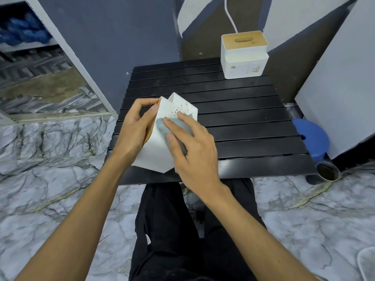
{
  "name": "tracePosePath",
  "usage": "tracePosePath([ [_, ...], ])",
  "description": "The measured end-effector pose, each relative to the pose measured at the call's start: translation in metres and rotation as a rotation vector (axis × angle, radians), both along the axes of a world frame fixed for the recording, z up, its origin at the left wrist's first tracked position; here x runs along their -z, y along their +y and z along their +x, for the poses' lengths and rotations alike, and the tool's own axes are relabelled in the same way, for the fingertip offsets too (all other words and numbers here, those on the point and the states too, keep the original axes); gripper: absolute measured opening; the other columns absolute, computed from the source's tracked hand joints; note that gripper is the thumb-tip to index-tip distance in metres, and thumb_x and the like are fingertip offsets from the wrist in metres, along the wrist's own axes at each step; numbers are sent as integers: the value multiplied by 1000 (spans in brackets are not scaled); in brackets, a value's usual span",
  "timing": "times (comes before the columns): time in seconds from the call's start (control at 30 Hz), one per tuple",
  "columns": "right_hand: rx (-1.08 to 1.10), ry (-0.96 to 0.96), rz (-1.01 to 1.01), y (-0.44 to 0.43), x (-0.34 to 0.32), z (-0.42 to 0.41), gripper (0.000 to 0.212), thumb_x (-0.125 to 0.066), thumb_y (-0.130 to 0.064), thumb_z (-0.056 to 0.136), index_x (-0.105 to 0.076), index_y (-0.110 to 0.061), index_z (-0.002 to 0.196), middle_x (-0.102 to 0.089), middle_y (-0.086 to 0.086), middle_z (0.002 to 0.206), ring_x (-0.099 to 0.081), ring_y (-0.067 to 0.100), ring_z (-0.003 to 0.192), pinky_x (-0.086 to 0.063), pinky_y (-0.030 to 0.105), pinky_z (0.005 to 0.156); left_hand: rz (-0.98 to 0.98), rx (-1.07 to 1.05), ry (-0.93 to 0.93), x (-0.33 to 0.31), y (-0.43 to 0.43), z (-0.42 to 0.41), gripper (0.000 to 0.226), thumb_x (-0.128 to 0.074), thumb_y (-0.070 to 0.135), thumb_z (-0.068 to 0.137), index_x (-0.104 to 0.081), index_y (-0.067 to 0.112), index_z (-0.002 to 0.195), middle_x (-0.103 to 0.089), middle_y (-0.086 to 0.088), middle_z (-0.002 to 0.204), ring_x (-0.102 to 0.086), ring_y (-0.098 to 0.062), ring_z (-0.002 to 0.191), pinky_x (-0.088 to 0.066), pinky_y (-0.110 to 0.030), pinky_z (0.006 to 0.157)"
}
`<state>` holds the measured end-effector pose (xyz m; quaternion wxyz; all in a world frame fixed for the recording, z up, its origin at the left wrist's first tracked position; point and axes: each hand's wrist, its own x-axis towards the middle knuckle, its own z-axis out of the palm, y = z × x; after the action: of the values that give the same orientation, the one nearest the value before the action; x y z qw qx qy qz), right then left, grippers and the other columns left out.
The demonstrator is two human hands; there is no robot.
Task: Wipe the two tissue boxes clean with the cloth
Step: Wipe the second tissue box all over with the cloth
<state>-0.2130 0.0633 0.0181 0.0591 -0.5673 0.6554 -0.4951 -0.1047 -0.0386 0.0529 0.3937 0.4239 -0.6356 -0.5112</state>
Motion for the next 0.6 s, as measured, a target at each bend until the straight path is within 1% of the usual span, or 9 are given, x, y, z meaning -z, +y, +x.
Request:
tracePosePath([
  [0.07,16,-40,-17,-2,2,-4,35,-45,-38,100,-63,-29,129,-55,-7,138,-47,11,128,-38,35,105,-1,1,-12,2,0,0,15,-53,29,103,-63,25,113,-71,16,89,-63,-9,74,-50,-19,58],
  [0.1,22,-56,-37,-2,5,-7,35,-45,-37,100,-64,-28,128,-58,-9,134,-49,10,125,-40,36,103,-2,-5,-19,3,0,0,14,-53,31,102,-63,26,110,-72,15,93,-62,-10,75,-49,-21,60],
  [0.17,14,-103,-71,1,12,-11,32,-47,-34,100,-64,-24,126,-61,-11,129,-51,9,122,-42,39,100,-6,-16,-32,5,-1,1,11,-54,34,101,-63,30,105,-72,13,107,-64,-12,82,-49,-26,67],
  [0.23,10,-121,-95,9,20,-9,29,-50,-30,100,-65,-21,124,-62,-9,130,-52,11,123,-41,41,101,-7,-19,-31,6,-2,2,10,-54,35,101,-63,31,100,-70,15,118,-66,-12,90,-49,-28,73],
  [0.33,-1,-32,-138,18,25,1,29,-51,-30,100,-67,-19,121,-61,-5,132,-53,15,126,-39,41,104,-36,9,-36,6,-1,2,11,-52,31,103,-61,25,99,-67,16,125,-66,-6,99,-49,-20,76],
  [0.4,-25,16,-159,13,21,1,30,-51,-31,100,-68,-19,121,-62,-4,132,-54,17,124,-38,38,104,-44,11,-33,5,1,2,13,-51,28,103,-59,18,100,-68,16,123,-65,-2,97,-49,-16,73],
  [0.47,-33,-31,-149,3,17,-5,28,-53,-30,99,-69,-20,120,-63,-4,130,-54,16,123,-39,38,104,-32,5,-12,5,3,2,14,-51,27,103,-57,15,100,-70,19,116,-64,-3,87,-48,-15,67],
  [0.5,-26,-84,-130,-1,16,-10,27,-54,-29,99,-69,-21,120,-63,-5,130,-53,14,124,-40,39,104,-27,0,-9,5,2,2,14,-51,28,103,-57,17,99,-70,19,116,-63,-4,84,-48,-15,66],
  [0.6,-1,-208,-95,-5,21,-20,26,-55,-26,99,-68,-22,121,-63,-8,129,-51,9,125,-41,40,105,-27,-35,-26,6,-1,5,12,-53,34,102,-60,27,95,-69,14,120,-61,-6,85,-46,-20,68],
])
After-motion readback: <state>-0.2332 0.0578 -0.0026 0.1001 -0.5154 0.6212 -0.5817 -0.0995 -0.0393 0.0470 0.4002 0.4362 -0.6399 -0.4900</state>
